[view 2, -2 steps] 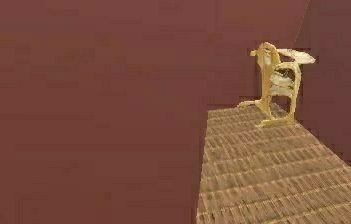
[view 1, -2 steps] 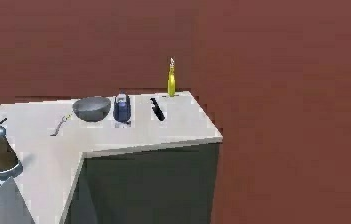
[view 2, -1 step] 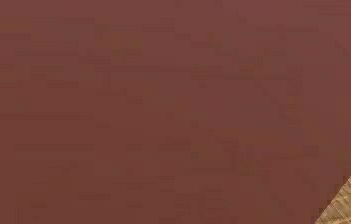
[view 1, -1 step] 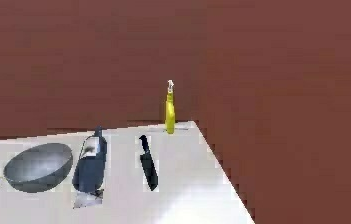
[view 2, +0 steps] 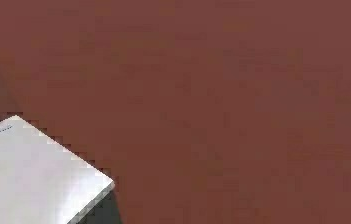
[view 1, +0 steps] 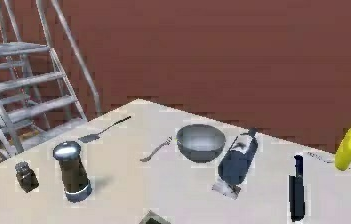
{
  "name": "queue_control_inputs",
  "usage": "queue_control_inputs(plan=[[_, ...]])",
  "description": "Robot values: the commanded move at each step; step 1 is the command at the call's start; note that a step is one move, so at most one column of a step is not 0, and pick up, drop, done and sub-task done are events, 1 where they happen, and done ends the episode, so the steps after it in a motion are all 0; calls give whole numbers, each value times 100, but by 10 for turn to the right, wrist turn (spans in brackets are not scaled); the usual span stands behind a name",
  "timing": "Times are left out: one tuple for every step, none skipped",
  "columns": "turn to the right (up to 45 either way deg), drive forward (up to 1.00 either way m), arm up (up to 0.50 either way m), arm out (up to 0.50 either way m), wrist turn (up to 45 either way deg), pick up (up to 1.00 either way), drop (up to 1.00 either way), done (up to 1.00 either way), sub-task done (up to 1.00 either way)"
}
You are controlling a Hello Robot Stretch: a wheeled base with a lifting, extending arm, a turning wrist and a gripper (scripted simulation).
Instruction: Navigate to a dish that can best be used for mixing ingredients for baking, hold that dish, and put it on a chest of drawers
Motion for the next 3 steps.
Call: queue_control_inputs(plan=[[-450,0,0,0,0,0,0,0,0],[-330,0,0,0,0,0,0,0,0],[0,0,50,0,0,0,0,0,0]])
